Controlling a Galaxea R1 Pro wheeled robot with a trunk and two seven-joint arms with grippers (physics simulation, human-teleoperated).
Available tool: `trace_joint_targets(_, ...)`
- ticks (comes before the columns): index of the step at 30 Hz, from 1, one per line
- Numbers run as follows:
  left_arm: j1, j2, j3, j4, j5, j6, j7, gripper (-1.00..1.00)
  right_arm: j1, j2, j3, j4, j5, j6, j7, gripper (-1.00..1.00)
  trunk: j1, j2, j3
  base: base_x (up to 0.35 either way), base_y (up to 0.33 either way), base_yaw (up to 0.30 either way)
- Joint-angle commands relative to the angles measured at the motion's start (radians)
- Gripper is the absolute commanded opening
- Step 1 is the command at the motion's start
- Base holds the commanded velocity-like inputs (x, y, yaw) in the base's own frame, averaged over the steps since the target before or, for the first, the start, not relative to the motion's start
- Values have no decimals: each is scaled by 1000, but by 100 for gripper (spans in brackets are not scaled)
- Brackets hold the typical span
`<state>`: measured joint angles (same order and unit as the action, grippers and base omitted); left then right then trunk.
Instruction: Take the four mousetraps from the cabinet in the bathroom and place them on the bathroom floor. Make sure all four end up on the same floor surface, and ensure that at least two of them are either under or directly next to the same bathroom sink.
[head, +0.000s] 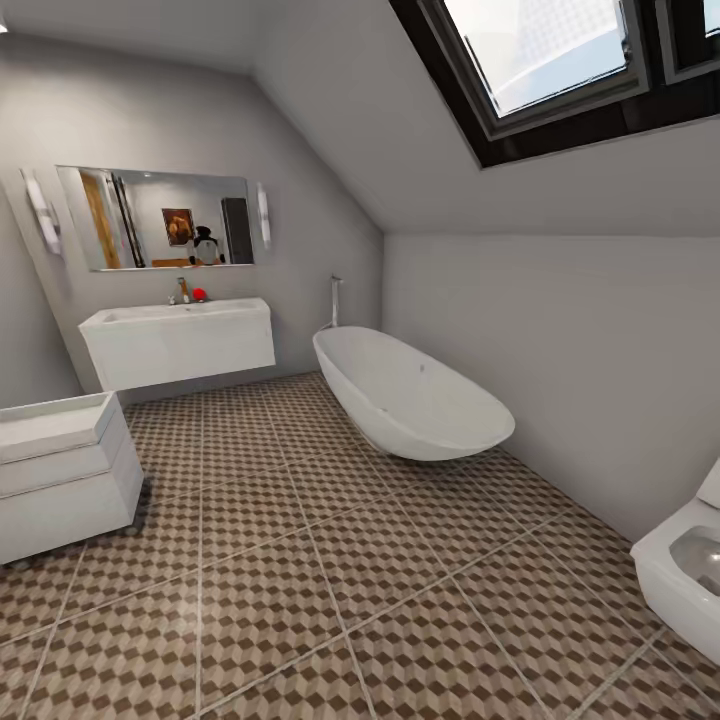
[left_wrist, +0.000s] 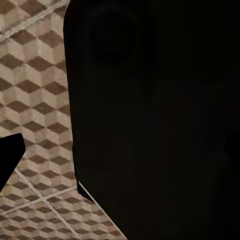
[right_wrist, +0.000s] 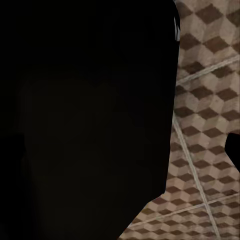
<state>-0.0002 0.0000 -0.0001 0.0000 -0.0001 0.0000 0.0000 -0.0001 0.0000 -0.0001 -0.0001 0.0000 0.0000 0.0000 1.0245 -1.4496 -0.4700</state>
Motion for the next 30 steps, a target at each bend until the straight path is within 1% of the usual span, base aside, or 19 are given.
trace_joint_targets(1,0,0,0,0,0,0,0,100,0,0,0,0,0,0,0,100,1,0,0,0,0,0)
trace_joint_targets(3,-1,-11,-1,-9,2,-4,-7,100,-4,-3,8,-11,5,-10,3,100,1,0,0,0,0,0)
trace_joint_targets(6,-1,-13,-1,-9,2,-5,-6,100,-4,-3,8,-23,5,-10,3,100,1,0,0,0,0,0)
trace_joint_targets(9,0,-12,-1,-9,2,-5,-6,100,-6,-3,8,-23,5,-10,3,100,1,0,0,0,0,0)
trace_joint_targets(12,0,-7,0,-21,2,-14,-5,100,-23,-2,9,-40,4,-27,3,100,1,0,0,0,0,0)
trace_joint_targets(22,0,-6,2,-25,3,-17,-3,100,-81,-4,2,-91,-1,-83,2,100,1,0,0,0,0,0)
trace_joint_targets(23,0,0,1,-31,3,-17,-3,100,-87,0,1,-94,-3,-89,0,100,1,0,0,0,0,0)
trace_joint_targets(30,0,1,-1,-70,1,-16,-3,100,-87,3,4,-94,0,-128,0,100,1,0,0,0,0,0)
